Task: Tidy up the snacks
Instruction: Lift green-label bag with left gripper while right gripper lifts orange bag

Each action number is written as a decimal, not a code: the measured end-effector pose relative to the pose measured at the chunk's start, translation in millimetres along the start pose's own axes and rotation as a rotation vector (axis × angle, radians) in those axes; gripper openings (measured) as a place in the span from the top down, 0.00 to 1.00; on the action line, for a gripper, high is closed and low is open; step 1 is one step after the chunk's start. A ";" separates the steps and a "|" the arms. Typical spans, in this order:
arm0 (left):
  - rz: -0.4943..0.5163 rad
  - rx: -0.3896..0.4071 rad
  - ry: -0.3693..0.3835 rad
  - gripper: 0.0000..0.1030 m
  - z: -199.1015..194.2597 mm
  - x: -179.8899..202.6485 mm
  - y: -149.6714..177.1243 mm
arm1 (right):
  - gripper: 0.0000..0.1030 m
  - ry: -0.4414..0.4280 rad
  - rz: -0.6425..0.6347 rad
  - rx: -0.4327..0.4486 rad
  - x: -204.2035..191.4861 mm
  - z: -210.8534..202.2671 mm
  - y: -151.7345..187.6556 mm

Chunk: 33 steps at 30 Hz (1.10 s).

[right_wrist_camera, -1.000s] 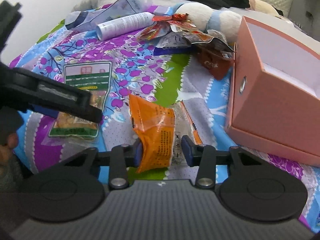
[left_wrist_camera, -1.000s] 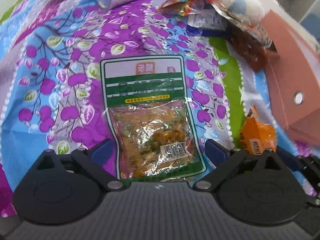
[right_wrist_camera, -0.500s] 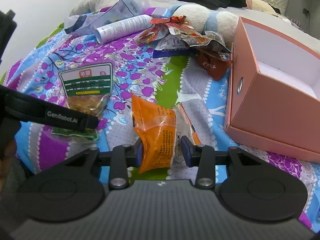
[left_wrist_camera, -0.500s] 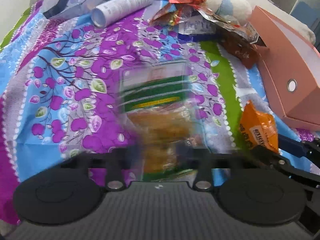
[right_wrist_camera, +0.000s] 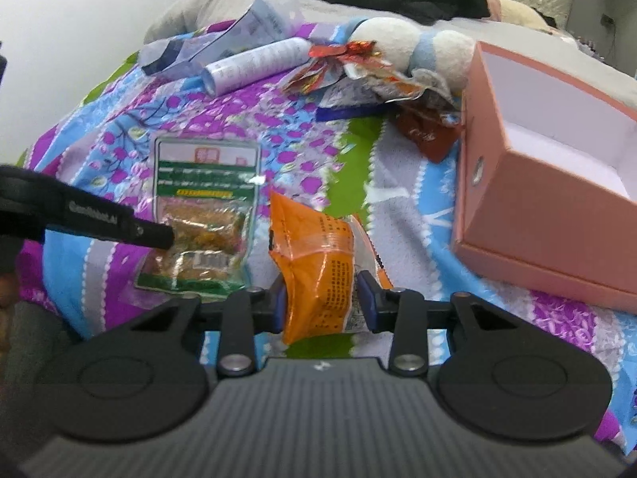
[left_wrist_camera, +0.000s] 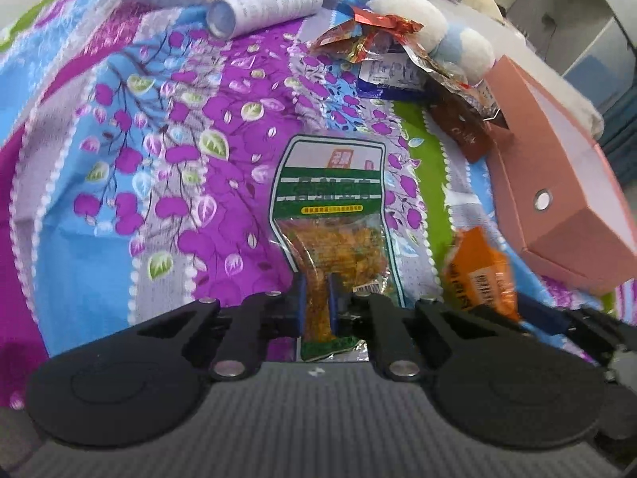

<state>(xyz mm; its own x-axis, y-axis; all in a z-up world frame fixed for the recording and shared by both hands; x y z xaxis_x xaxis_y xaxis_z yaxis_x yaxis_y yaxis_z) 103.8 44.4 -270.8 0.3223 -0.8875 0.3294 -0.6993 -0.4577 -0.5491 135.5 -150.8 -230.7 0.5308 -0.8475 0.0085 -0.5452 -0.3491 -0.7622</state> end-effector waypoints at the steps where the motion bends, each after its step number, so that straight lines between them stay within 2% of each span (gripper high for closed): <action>1: -0.026 -0.005 0.018 0.89 -0.7 -3.1 1.5 | 0.63 -0.010 -0.009 -0.001 -5.2 1.4 0.5; 5: -0.087 -0.019 0.042 0.89 1.2 -14.7 6.8 | 0.63 -0.084 -0.067 0.034 -31.9 8.8 3.4; 9: -0.126 -0.025 0.076 0.89 1.5 -22.1 9.2 | 0.64 -0.037 -0.210 0.031 -55.9 25.0 11.7; 11: -0.147 -0.035 0.078 0.88 3.8 -26.3 9.6 | 0.64 -0.019 -0.243 0.024 -59.5 29.4 13.8; 12: -0.164 -0.048 0.072 0.81 6.5 -29.6 10.3 | 0.64 -0.016 -0.244 0.021 -59.8 31.1 14.6; 13: -0.175 -0.064 0.054 0.66 9.5 -32.8 10.9 | 0.64 -0.017 -0.239 0.021 -58.5 31.8 14.7; 14: -0.176 -0.069 0.035 0.60 11.3 -34.9 11.3 | 0.64 -0.018 -0.230 0.019 -57.2 32.0 14.8; 16: -0.173 -0.068 0.053 0.51 13.3 -34.6 11.1 | 0.63 -0.024 -0.212 0.016 -54.6 31.8 16.1; 19: -0.139 -0.069 0.057 0.42 17.6 -29.4 11.1 | 0.63 -0.030 -0.194 0.011 -51.2 30.4 18.7; 29: 0.036 -0.020 0.001 0.42 29.3 -4.6 12.4 | 0.63 -0.052 -0.093 -0.006 -36.3 25.7 17.5; 32: 0.085 -0.009 -0.009 0.50 28.8 2.5 13.1 | 0.64 -0.034 -0.067 -0.015 -30.0 23.6 16.1; 33: 0.094 -0.008 -0.005 0.57 28.5 5.0 13.0 | 0.64 -0.028 -0.063 -0.017 -28.4 23.0 16.2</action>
<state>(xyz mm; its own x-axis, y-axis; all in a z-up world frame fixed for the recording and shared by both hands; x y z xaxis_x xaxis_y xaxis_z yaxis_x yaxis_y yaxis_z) 114.5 32.5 -298.2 0.2588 -0.9266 0.2727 -0.7313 -0.3724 -0.5714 126.6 -123.2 -258.2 0.5823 -0.8121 0.0383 -0.5207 -0.4087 -0.7496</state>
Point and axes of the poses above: each gripper's, at about its wrist camera, not at the fingertips, and z roughly the way its jaws point, x to its right, y to its underside, the point moved 4 cm from there along z, roughly the way its jaws point, and after that the axes turned 7 degrees about x, right-handed, at the moved point
